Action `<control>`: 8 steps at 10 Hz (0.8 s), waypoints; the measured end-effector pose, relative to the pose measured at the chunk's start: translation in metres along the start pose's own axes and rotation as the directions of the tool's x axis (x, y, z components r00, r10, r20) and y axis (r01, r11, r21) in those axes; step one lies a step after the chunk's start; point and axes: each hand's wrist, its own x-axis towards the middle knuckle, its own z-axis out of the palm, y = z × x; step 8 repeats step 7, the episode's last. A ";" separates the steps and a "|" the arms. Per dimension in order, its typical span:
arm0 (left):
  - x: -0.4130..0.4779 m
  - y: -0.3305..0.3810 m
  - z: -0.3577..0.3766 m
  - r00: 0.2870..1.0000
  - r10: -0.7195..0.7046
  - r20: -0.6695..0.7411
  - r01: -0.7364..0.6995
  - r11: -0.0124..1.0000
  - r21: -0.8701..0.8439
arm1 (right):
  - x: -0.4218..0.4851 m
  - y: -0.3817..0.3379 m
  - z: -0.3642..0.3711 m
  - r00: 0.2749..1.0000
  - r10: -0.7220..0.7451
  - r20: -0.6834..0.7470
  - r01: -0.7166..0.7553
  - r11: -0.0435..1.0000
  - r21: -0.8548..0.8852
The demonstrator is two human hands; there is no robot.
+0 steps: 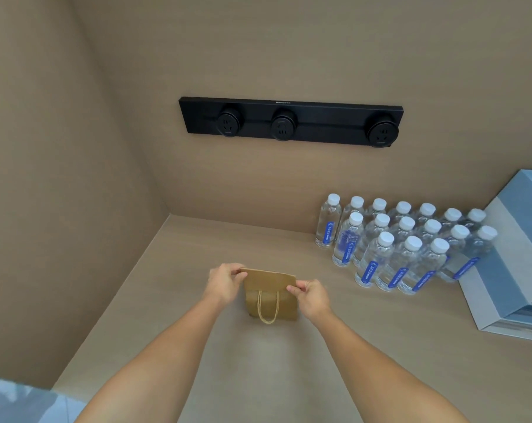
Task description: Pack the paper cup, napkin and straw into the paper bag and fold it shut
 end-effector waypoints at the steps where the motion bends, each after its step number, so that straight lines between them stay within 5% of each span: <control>1: 0.005 0.013 0.003 1.000 0.000 -0.005 0.000 0.999 0.039 | 0.006 -0.002 -0.006 0.998 -0.019 -0.058 0.016 0.998 -0.058; 3: 0.002 0.033 0.009 0.997 -0.049 0.057 0.043 0.995 0.093 | 0.002 -0.014 -0.013 0.996 -0.048 -0.075 0.033 0.981 -0.191; 5: -0.010 0.047 -0.006 0.985 0.029 0.167 -0.092 0.919 0.384 | -0.013 -0.039 -0.023 0.988 -0.152 -0.039 0.127 0.919 -0.375; 8: -0.018 0.074 -0.046 0.975 0.112 0.194 -0.192 0.865 0.464 | -0.023 -0.075 -0.027 0.984 -0.177 0.004 0.150 0.819 -0.553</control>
